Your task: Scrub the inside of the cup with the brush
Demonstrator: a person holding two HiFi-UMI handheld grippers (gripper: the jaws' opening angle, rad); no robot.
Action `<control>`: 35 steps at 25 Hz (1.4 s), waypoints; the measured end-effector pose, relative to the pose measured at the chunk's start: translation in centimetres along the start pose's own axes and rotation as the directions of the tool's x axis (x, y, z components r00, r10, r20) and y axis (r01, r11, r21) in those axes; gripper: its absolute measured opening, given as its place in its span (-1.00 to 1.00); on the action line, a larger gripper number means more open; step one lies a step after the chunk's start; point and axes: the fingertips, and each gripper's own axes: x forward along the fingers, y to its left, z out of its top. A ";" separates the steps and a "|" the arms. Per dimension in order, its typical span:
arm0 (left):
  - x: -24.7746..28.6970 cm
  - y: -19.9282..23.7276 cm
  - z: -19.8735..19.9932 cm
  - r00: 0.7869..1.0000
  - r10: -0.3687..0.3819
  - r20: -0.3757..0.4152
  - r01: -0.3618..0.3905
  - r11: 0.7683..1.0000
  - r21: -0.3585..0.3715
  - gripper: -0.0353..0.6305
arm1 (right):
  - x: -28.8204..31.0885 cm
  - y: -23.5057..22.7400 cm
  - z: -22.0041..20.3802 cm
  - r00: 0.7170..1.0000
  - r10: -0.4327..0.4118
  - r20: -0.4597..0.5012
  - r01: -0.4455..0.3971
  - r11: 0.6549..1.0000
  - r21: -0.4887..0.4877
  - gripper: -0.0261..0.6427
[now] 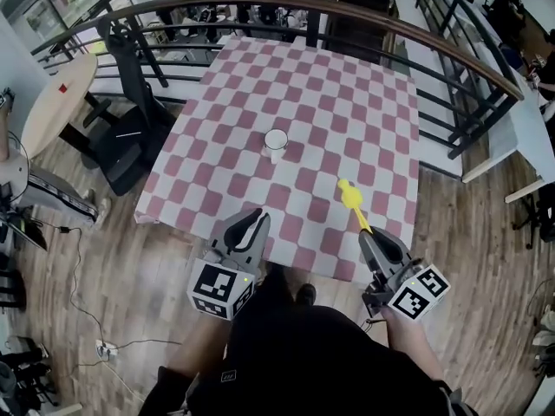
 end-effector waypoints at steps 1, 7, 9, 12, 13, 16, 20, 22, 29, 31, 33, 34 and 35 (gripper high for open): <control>0.9 1.0 -0.2 1.000 0.001 -0.001 -0.001 1.000 -0.004 -0.77 | 1.3 -0.6 0.1 1.000 -0.002 -0.013 0.002 1.000 -0.002 -0.79; 5.7 7.5 -2.0 0.999 0.010 -0.045 -0.011 1.000 -0.020 -0.76 | 8.8 -2.9 1.0 0.995 -0.027 -0.093 0.027 1.000 -0.004 -0.79; 7.2 8.8 -2.3 0.998 -0.017 -0.063 0.015 0.999 -0.032 -0.71 | 10.6 -3.3 1.6 0.992 -0.046 -0.117 0.046 0.999 -0.003 -0.79; 10.0 10.6 -3.5 0.995 -0.051 -0.088 0.049 0.998 -0.028 -0.63 | 13.1 -4.4 1.9 0.989 -0.063 -0.133 0.064 0.998 0.002 -0.79; 11.0 11.2 -4.2 0.994 -0.062 -0.095 0.060 0.998 -0.029 -0.62 | 14.0 -5.1 1.7 0.988 -0.067 -0.137 0.068 0.998 0.005 -0.79; 14.3 12.9 -6.4 0.986 -0.102 -0.129 0.097 0.994 -0.044 -0.62 | 17.0 -7.1 1.2 0.984 -0.086 -0.159 0.089 0.996 0.011 -0.79; 17.3 13.7 -9.1 0.972 -0.147 -0.182 0.134 0.988 -0.083 -0.58 | 19.8 -8.0 0.7 0.981 -0.072 -0.182 0.076 0.997 0.013 -0.79; 18.2 13.7 -10.4 0.966 -0.153 -0.206 0.137 0.987 -0.087 -0.55 | 20.5 -8.3 0.1 0.979 -0.055 -0.195 0.058 0.998 0.011 -0.79; 21.8 13.8 -14.7 0.956 -0.138 -0.257 0.114 0.988 -0.106 -0.47 | 20.9 -11.5 -3.0 0.971 -0.051 -0.232 0.064 0.997 0.050 -0.79; 22.9 13.8 -15.9 0.955 -0.130 -0.268 0.112 0.990 -0.082 -0.44 | 20.8 -12.4 -4.0 0.970 -0.057 -0.236 0.072 0.996 0.056 -0.79; 23.8 13.9 -17.0 0.953 -0.116 -0.279 0.104 0.993 -0.058 -0.44 | 20.7 -13.3 -4.8 0.970 -0.063 -0.234 0.081 0.995 0.067 -0.79; 24.2 14.0 -17.6 0.953 -0.110 -0.282 0.098 0.994 -0.056 -0.44 | 20.6 -13.7 -5.1 0.971 -0.066 -0.232 0.085 0.994 0.072 -0.79; 24.6 14.2 -18.1 0.953 -0.105 -0.284 0.091 0.994 -0.061 -0.44 | 20.5 -13.9 -5.3 0.971 -0.067 -0.230 0.087 0.993 0.077 -0.79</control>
